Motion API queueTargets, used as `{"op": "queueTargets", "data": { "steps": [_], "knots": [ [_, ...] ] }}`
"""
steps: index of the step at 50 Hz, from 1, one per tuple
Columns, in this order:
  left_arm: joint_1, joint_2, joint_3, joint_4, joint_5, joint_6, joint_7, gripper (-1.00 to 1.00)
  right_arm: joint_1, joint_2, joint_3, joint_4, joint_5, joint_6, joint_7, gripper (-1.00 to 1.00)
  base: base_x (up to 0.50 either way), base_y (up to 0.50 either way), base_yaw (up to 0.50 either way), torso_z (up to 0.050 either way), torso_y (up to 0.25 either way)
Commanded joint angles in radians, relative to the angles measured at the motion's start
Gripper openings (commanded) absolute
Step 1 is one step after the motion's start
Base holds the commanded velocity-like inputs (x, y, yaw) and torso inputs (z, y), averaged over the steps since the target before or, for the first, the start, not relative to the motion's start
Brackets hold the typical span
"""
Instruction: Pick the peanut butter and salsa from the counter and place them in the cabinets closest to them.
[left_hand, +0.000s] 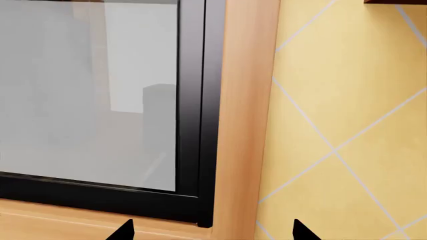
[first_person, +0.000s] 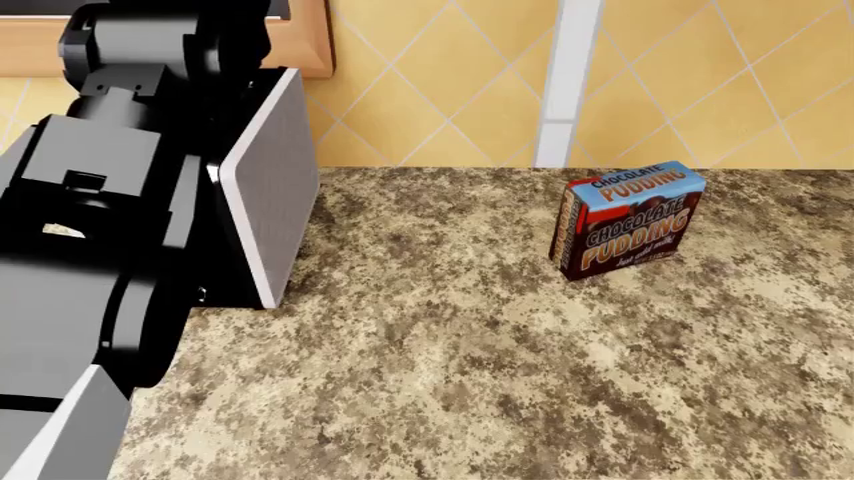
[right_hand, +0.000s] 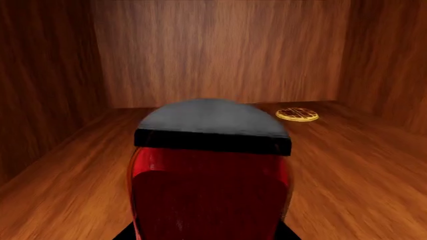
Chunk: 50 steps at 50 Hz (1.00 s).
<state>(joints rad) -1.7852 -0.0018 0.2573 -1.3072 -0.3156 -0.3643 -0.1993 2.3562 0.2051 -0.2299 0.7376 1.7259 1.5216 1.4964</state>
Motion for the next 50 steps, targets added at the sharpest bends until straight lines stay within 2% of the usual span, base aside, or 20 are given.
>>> {"op": "queueTargets", "data": {
  "steps": [1,15,16,33,50],
  "knots": [
    [0.005,0.0,0.02,-0.001,-0.016,0.002,-0.003,1.0,-0.053,0.02,-0.033,0.097,-0.083,0.008,-0.077,-1.0,0.0,0.0,0.0,0.0,0.0],
    [0.011,0.0,0.041,-0.001,-0.034,0.007,-0.007,1.0,-0.153,0.053,-0.081,0.094,-0.083,-0.002,-0.085,-1.0,0.0,0.0,0.0,0.0,0.0],
    [0.012,0.0,0.043,-0.001,-0.036,0.008,-0.007,1.0,-0.157,0.054,-0.087,0.092,-0.084,-0.001,-0.09,1.0,0.0,0.0,0.0,0.0,0.0],
    [0.018,0.0,0.038,-0.001,-0.024,0.016,-0.004,1.0,-0.154,0.076,-0.125,0.068,-0.07,-0.02,-0.107,1.0,0.0,0.0,0.0,0.0,0.0],
    [0.011,0.0,0.067,0.0,-0.046,0.016,-0.003,1.0,-0.063,0.092,-0.226,-0.022,-0.203,-0.072,-0.268,1.0,0.0,0.0,0.0,0.0,0.0]
  ]
}}
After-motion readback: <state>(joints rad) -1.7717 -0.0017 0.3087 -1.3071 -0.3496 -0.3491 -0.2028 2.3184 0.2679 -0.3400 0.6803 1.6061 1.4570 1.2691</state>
